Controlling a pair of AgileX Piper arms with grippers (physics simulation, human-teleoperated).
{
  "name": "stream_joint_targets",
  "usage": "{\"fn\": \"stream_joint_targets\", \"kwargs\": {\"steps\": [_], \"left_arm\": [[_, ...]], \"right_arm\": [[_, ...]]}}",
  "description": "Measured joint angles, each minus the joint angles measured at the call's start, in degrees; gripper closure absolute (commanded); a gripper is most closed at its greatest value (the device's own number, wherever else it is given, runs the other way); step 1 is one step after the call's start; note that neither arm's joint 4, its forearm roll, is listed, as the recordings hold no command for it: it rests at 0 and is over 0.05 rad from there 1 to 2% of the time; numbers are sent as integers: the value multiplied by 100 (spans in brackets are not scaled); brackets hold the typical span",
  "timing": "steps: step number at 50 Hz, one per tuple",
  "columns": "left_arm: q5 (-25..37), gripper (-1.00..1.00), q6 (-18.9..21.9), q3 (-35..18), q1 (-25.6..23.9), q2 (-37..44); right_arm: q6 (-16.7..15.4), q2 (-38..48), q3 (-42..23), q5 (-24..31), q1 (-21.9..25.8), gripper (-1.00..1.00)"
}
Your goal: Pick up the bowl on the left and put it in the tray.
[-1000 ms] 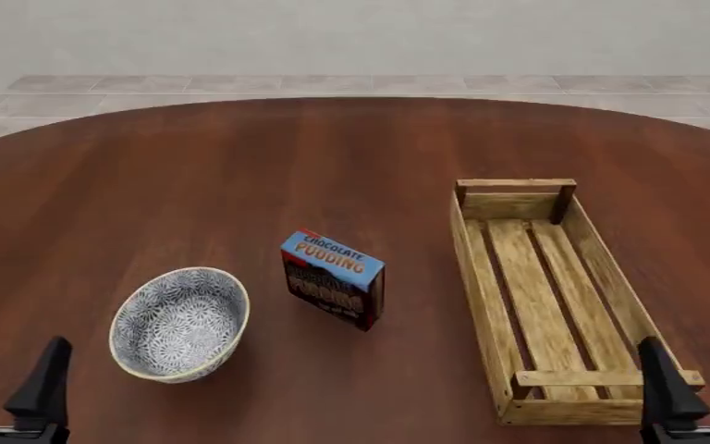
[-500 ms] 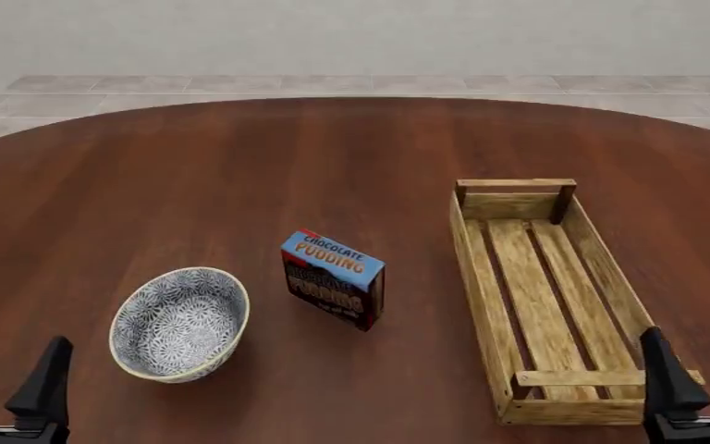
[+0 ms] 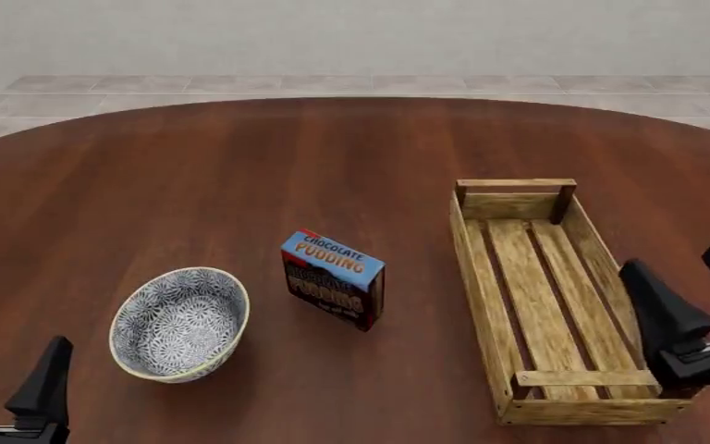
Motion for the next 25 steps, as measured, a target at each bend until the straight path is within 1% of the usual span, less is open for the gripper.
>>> {"fn": "stream_joint_targets", "kwargs": {"steps": [5, 12, 20, 25], "left_arm": [[0, -100, 0, 0, 0, 0], [0, -100, 0, 0, 0, 0], [0, -100, 0, 0, 0, 0], [0, -100, 0, 0, 0, 0]], "right_arm": [[-252, 394, -439, 82, 255, -100], [-513, 1044, -914, 73, 677, -100], [-602, 1676, -1414, 150, 1358, -100], [-556, 2013, -1761, 284, 1909, -100]]}}
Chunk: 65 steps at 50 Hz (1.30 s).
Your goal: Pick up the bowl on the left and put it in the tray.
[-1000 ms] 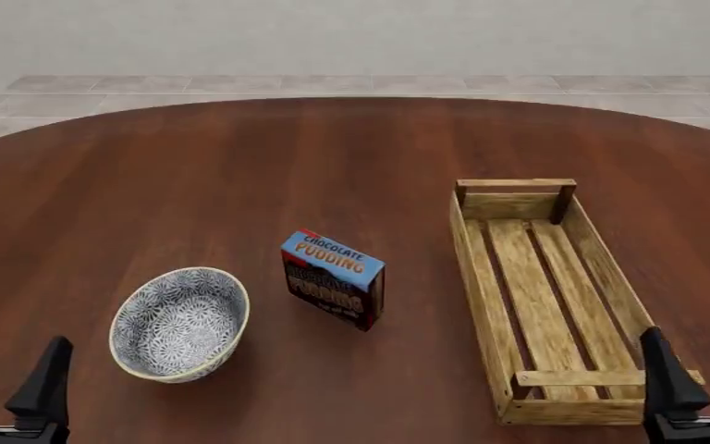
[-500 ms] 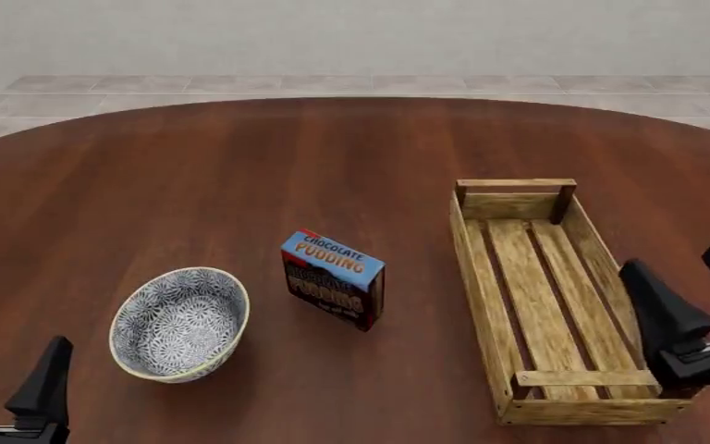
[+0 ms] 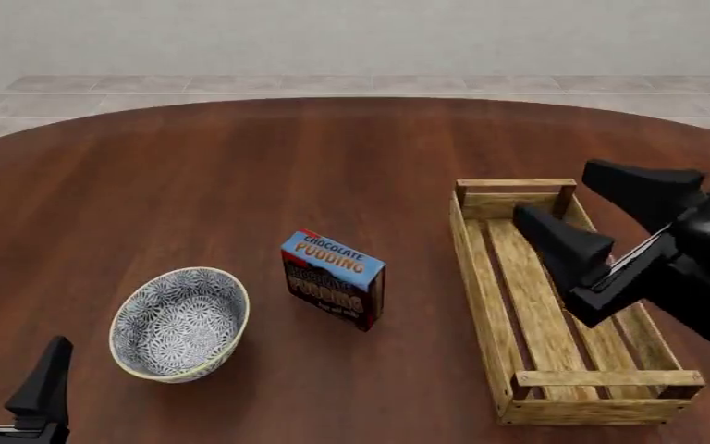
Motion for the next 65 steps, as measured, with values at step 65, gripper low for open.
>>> {"fn": "stream_joint_targets", "kwargs": {"steps": [65], "left_arm": [[0, -100, 0, 0, 0, 0]], "right_arm": [[1381, 2838, -767, -1356, 3807, -100]]}}
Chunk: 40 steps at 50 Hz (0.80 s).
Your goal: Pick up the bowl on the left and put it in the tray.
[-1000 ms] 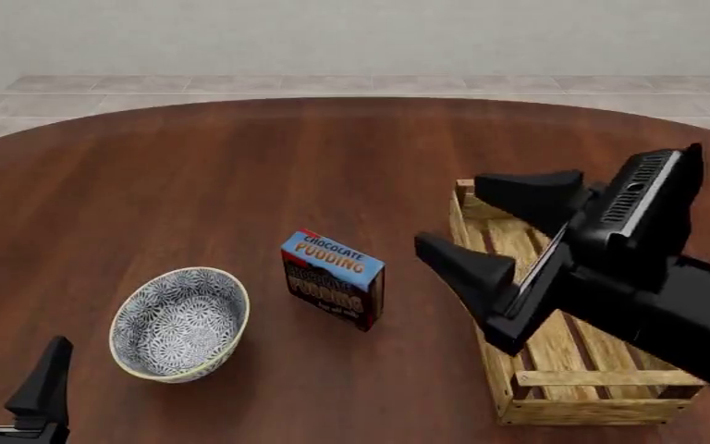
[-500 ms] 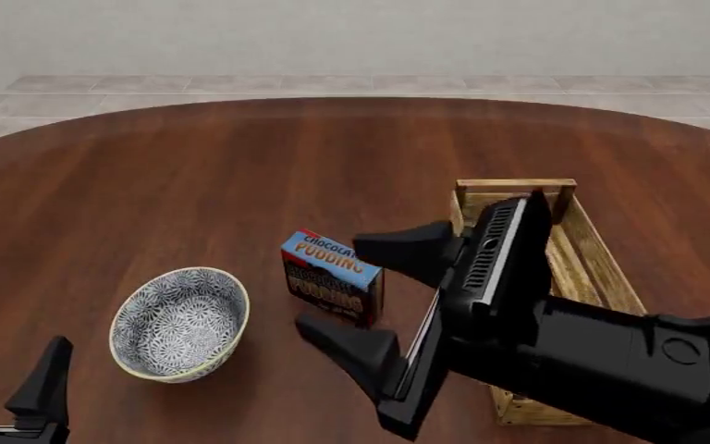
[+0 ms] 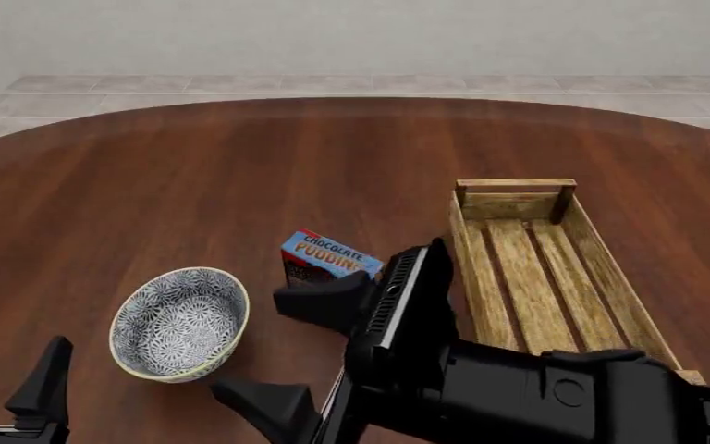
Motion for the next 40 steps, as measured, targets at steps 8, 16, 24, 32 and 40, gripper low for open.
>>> {"fn": "stream_joint_targets", "kwargs": {"steps": [8, 16, 24, 32, 40], "left_arm": [[0, -100, 0, 0, 0, 0], [0, -100, 0, 0, 0, 0], [0, -100, 0, 0, 0, 0], [0, -100, 0, 0, 0, 0], [0, -100, 0, 0, 0, 0]], "right_arm": [[293, 391, -100, -256, 73, -100], [531, 752, -226, -468, 35, -100], [380, 1200, -450, -497, -495, -100], [105, 1760, -763, -361, -1046, -100], [-106, 2310, -1147, -133, -1460, -100]]}}
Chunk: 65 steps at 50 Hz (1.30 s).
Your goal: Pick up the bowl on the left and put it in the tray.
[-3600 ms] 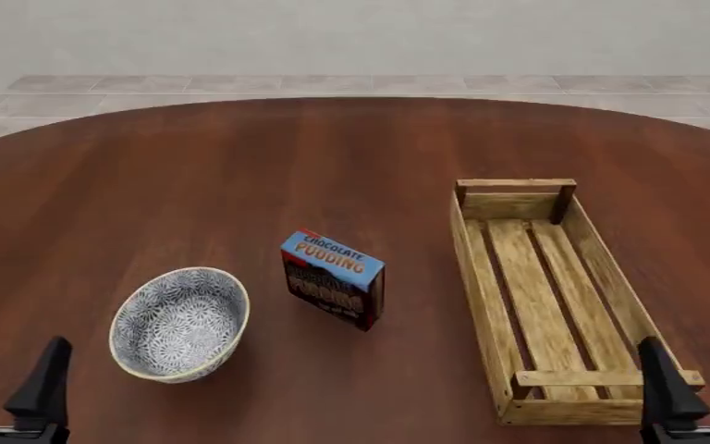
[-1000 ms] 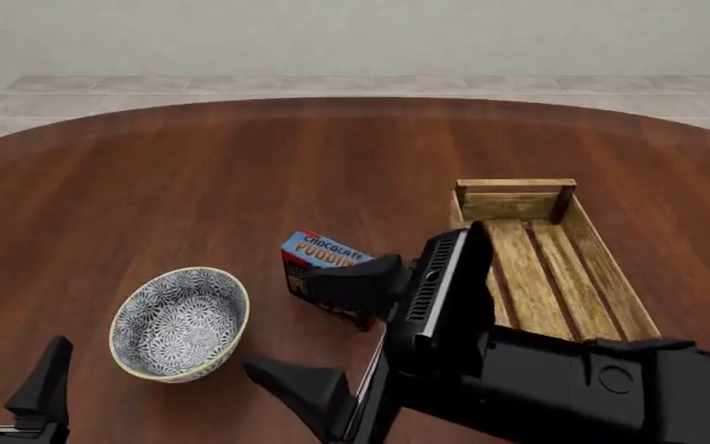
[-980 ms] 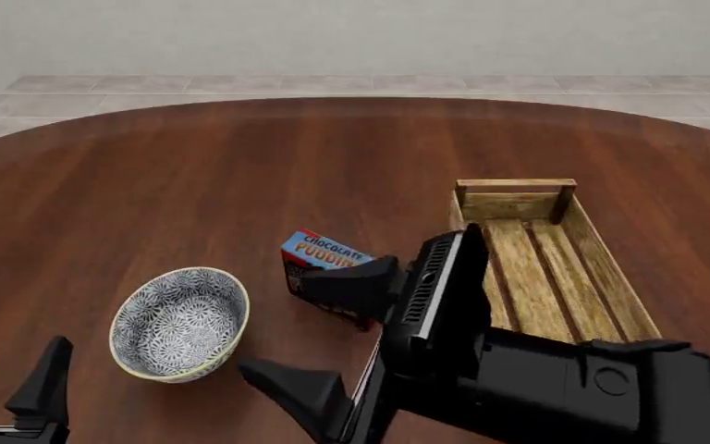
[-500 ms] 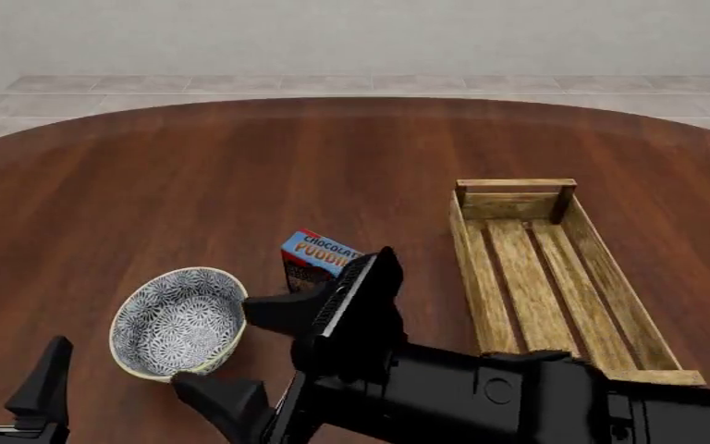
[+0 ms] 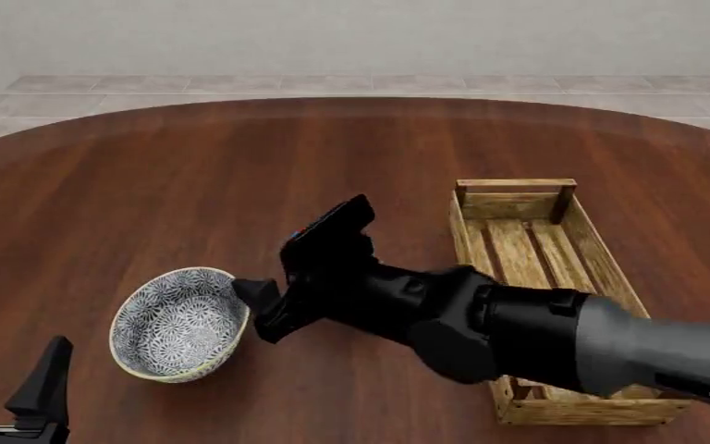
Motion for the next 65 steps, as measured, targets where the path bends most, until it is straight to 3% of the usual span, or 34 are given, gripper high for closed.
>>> {"fn": "stream_joint_targets", "kwargs": {"steps": [14, 28, 52, 65], "left_arm": [[0, -100, 0, 0, 0, 0], [0, -100, 0, 0, 0, 0], [0, -100, 0, 0, 0, 0], [0, -100, 0, 0, 0, 0]], "right_arm": [[-428, 702, -512, 324, -135, -100], [-395, 980, -746, 326, -45, -100], [-57, 1143, -949, 245, 154, -100], [602, 1080, -777, -100, 201, -100]]}}
